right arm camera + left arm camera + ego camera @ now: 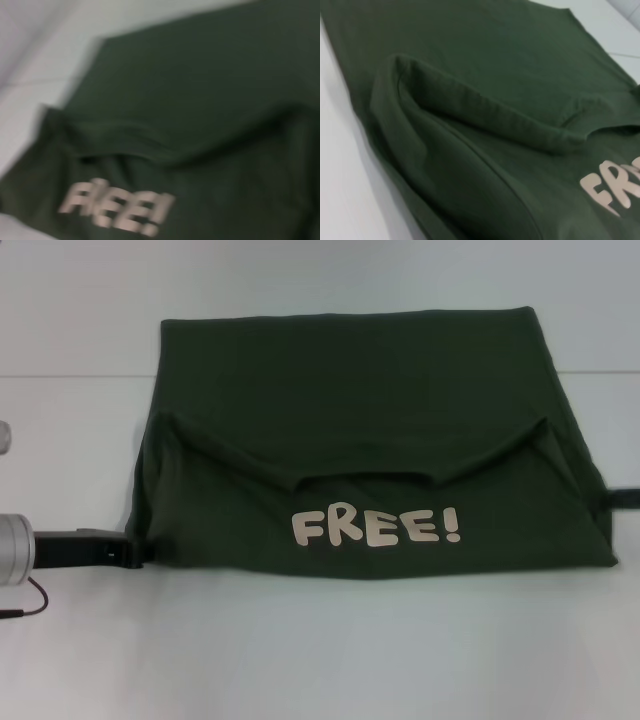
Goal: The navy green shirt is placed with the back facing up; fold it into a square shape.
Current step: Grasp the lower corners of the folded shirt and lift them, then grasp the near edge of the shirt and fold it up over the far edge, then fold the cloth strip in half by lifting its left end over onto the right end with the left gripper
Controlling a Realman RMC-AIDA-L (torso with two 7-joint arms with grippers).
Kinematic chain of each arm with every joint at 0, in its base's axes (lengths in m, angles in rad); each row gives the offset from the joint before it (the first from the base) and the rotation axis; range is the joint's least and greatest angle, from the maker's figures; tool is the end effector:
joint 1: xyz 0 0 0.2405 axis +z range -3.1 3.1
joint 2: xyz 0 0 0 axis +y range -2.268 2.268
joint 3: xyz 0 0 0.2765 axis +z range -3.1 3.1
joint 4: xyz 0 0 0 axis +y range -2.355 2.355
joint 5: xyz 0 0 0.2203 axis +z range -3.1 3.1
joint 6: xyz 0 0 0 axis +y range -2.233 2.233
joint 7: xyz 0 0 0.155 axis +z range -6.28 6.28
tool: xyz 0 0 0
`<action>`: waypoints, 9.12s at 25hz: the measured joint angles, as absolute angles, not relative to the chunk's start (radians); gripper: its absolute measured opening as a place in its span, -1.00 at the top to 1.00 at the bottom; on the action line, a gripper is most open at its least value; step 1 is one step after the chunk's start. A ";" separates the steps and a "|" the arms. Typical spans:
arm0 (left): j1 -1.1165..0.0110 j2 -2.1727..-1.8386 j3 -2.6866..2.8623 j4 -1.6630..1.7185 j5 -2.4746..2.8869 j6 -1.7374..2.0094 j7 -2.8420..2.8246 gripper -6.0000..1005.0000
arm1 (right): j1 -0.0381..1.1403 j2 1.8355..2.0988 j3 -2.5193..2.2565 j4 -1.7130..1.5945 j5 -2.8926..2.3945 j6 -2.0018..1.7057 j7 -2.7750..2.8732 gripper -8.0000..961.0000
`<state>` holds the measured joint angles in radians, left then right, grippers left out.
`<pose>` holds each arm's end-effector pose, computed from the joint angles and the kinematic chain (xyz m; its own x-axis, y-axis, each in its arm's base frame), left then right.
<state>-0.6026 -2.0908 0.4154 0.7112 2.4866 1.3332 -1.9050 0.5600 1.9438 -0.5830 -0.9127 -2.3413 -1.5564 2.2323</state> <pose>-0.3410 0.3743 -0.0032 0.5039 0.7713 0.3888 0.8635 -0.4396 -0.2470 0.3209 0.3823 0.0875 0.4231 -0.8132 -0.3995 -0.9059 -0.3719 -0.2023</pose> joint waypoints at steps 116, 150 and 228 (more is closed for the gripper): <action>-0.662 -1.986 0.136 0.724 2.483 1.838 -2.277 0.90 | 0.685 1.831 -0.378 -0.633 -2.453 -1.613 2.205 0.82; -0.687 -2.106 0.162 0.489 2.190 1.010 -1.923 0.90 | 0.788 2.091 -0.480 -0.426 -2.104 -0.617 1.771 0.76; -0.535 -2.013 0.137 0.836 2.599 1.815 -2.603 -0.43 | 0.455 2.088 -0.636 -0.442 -1.957 -1.537 0.857 -0.51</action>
